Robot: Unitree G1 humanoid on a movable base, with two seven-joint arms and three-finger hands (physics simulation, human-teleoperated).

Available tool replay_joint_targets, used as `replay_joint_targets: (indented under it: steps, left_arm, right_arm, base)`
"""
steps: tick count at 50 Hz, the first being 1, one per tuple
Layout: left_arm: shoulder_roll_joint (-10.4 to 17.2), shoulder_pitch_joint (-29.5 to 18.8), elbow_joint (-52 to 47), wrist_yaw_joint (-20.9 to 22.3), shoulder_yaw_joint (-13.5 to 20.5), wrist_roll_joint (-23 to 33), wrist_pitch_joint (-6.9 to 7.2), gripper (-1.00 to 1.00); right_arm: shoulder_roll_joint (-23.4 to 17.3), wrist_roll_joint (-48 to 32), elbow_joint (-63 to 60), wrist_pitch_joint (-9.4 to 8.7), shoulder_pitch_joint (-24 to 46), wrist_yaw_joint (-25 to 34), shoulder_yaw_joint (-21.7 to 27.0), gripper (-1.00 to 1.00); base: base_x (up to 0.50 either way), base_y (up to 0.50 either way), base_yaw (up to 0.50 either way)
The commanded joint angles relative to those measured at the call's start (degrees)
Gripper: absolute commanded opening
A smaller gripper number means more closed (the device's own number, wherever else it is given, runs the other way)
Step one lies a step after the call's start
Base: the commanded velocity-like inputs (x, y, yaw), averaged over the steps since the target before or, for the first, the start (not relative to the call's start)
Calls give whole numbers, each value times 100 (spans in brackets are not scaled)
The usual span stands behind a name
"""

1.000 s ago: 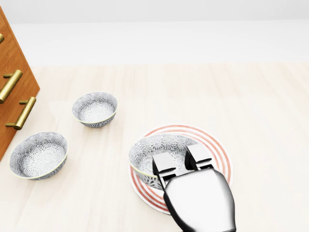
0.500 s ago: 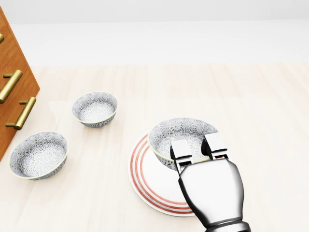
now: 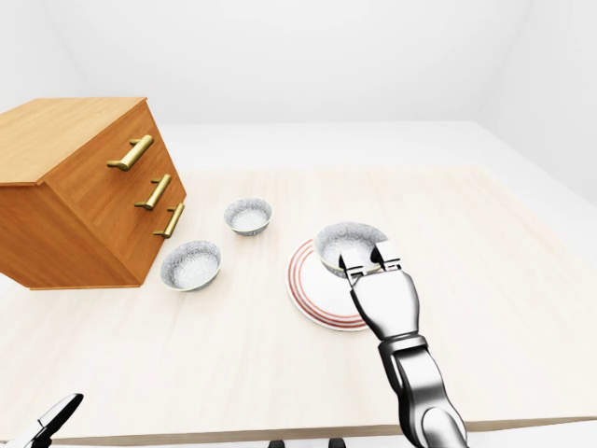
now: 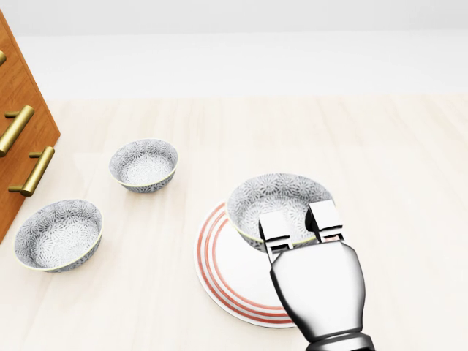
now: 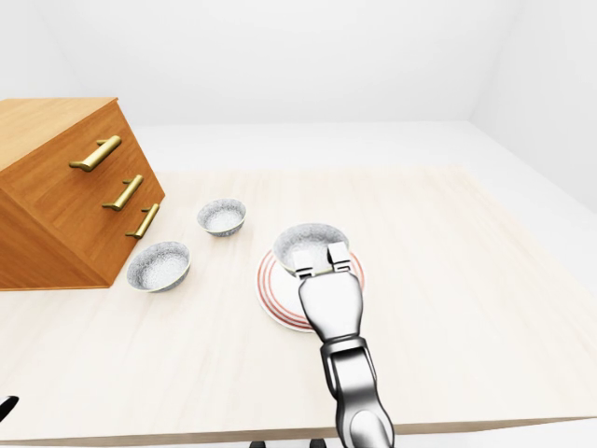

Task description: Put the bowl at the front on the plate.

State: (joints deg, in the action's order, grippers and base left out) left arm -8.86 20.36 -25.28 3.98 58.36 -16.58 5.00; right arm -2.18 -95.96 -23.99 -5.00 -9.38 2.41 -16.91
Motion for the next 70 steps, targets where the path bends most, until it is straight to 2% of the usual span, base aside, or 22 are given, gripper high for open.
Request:
replay_joint_targets:
  steps: [1, 30, 34, 39, 44, 58, 70]
  left_arm:
    - [-6, -2, -28, 12, 26, -14, 0, 100]
    - [-5, -1, -45, 9, 30, -16, 0, 100]
    - [-6, -7, -37, 12, 31, -22, 0, 100]
    - [16, -35, -39, -82, 39, -36, 0, 100]
    - [-15, 7, -53, -30, 37, -37, 0, 100]
    - [-26, 0, 0, -10, 15, -18, 0, 100]
    - [-26, 17, -16, -16, 18, -52, 0, 100]
  right_arm:
    - [-10, 316, 153, 0, -2, -151, -77, -100]
    - [-48, 387, 183, 0, -14, -218, -76, -100]
    - [-76, 383, 443, 0, -59, -640, -28, -100]
    - [-60, 229, 595, 0, -119, -1438, -12, -100]
    - [-72, 294, 975, 0, -109, -1857, 1, -100]
    - [-44, 302, 2039, 0, 262, -2335, -23, -100]
    - [-18, 460, 2701, 0, 629, -2533, 298, -100]
  base:
    - [0, 0, 0]
    - [0, 0, 0]
    - [0, 0, 0]
    - [0, 0, 0]
    - [0, 0, 0]
    - [0, 0, 0]
    - [0, 0, 0]
